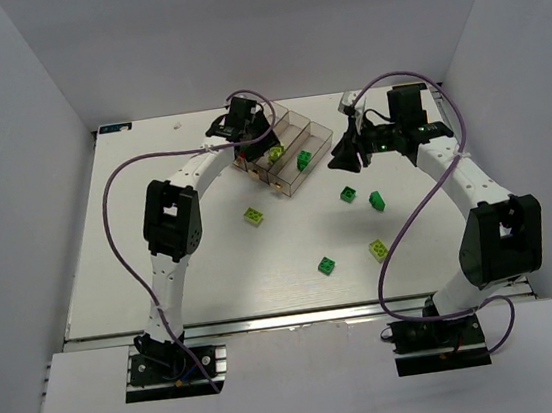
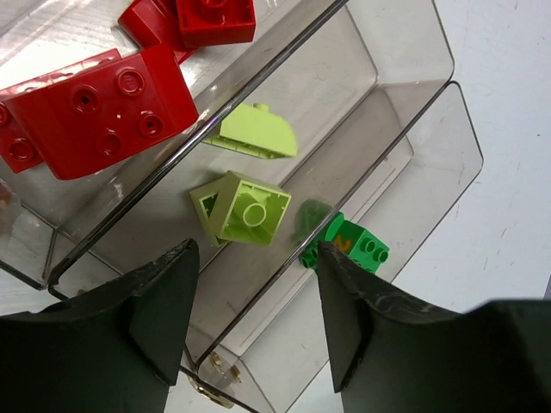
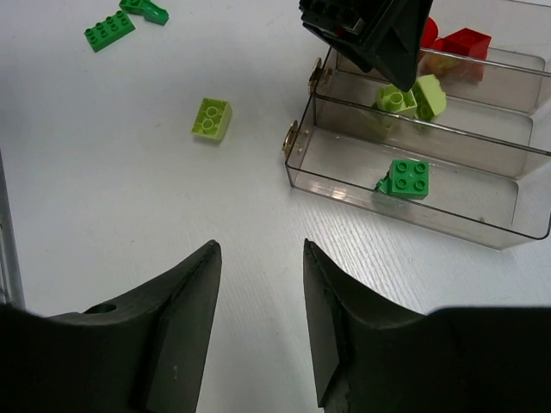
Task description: Sort the legos into containers by color
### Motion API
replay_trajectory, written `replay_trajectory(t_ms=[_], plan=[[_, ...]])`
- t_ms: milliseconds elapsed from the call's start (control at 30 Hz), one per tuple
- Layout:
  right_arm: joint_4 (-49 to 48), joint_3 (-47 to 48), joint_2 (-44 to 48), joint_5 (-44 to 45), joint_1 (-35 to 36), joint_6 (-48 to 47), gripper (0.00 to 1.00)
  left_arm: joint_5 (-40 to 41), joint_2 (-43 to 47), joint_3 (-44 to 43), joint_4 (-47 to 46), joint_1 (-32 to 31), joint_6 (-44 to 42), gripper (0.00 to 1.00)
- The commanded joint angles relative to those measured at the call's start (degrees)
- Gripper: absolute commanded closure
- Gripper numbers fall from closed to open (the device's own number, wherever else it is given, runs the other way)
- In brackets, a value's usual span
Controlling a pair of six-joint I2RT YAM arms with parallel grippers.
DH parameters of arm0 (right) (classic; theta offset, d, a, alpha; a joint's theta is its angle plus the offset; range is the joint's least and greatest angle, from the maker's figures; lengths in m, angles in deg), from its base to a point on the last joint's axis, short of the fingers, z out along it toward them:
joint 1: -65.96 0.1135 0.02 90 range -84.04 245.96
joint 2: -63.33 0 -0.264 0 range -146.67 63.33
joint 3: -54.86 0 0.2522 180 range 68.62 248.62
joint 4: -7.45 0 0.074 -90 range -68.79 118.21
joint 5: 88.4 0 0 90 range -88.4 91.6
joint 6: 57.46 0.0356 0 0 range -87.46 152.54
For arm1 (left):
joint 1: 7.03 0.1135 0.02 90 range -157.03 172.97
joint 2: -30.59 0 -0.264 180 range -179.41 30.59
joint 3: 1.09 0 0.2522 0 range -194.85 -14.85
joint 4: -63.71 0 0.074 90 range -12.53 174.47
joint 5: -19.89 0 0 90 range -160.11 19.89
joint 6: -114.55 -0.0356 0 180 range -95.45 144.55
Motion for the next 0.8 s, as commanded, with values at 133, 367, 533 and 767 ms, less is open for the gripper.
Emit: replay_trajectory(t_ms=[133,367,533,767], plan=[[7.31,1.61,1.34,-3.42,-0.24,-7.4,0.48,2.6,9.19,0.67,-1.44,0.07,-0.98,0.32],[19.97,2.75,1.25,1.66,0.9,-15.41,0.48,6.54,25.26,17.7,-7.23,0.25,-1.33,0.4],[27.27,1.1,1.78,13.52,3.18,-13.58,0.5,11.47,40.72,38.59,-10.58,0.33,-1.06,0.4],[32.64,-6.9,3.7,36.02,7.05,-8.21,0.49,18.86,61.11,54.71,-5.31,0.51,1.92,0.29]])
